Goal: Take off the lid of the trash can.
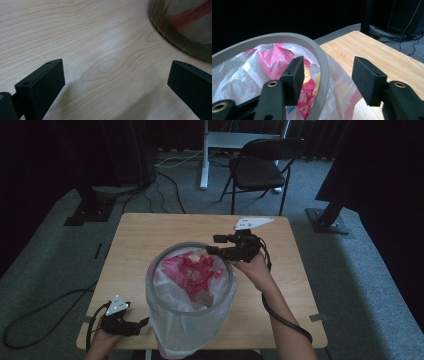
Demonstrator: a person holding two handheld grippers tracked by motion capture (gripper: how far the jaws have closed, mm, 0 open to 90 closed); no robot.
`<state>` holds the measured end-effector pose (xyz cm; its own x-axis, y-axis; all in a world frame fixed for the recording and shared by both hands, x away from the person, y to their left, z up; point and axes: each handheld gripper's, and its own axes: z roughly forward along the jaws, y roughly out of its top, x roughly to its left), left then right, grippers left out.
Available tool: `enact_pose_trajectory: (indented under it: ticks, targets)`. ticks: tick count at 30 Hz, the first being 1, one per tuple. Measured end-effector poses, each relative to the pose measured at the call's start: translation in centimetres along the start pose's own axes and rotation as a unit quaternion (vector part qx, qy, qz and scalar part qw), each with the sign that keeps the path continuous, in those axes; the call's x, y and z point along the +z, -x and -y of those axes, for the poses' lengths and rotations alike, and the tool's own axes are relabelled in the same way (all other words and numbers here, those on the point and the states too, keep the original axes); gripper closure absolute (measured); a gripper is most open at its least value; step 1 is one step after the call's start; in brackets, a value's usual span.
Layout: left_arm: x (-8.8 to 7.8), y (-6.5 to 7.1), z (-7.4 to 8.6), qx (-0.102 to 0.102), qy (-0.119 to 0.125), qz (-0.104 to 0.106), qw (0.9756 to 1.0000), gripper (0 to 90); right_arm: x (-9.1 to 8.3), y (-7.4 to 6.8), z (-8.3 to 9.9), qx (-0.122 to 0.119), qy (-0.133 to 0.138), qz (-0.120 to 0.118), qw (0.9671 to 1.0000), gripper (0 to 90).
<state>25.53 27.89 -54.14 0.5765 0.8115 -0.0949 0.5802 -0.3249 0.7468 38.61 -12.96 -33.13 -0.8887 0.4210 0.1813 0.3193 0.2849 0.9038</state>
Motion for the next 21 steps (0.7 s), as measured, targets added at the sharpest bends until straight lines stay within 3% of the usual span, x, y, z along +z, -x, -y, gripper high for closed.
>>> enact_pose_trajectory:
  ticks: [4, 10, 14, 19, 21]
  targets:
    - [0.0, -0.1, 0.0, -0.001, -0.003, 0.0, 1.0, 1.2, 0.1, -0.2, -0.4, -0.003, -0.02, 0.002, 0.9998, 58.6]
    - [0.1, 0.0, 0.0, -0.002, -0.005, -0.001, 1.0, 1.2, 0.7, -0.9, -1.1, -0.012, -0.075, 0.008, 0.9971, 66.1]
    - [0.1, -0.1, 0.0, -0.004, -0.005, -0.001, 1.0, 1.1, 0.9, -1.0, -1.4, -0.015, -0.095, 0.008, 0.9953, 68.1]
    - [0.2, 0.0, 0.0, -0.004, -0.007, -0.001, 1.0, 1.1, 1.2, -1.4, -1.5, -0.027, -0.135, 0.024, 0.9902, 74.2]
    - [0.2, 0.0, 0.0, -0.003, -0.008, -0.004, 1.0, 1.2, 1.3, -1.5, -1.5, -0.029, -0.137, 0.031, 0.9897, 75.2]
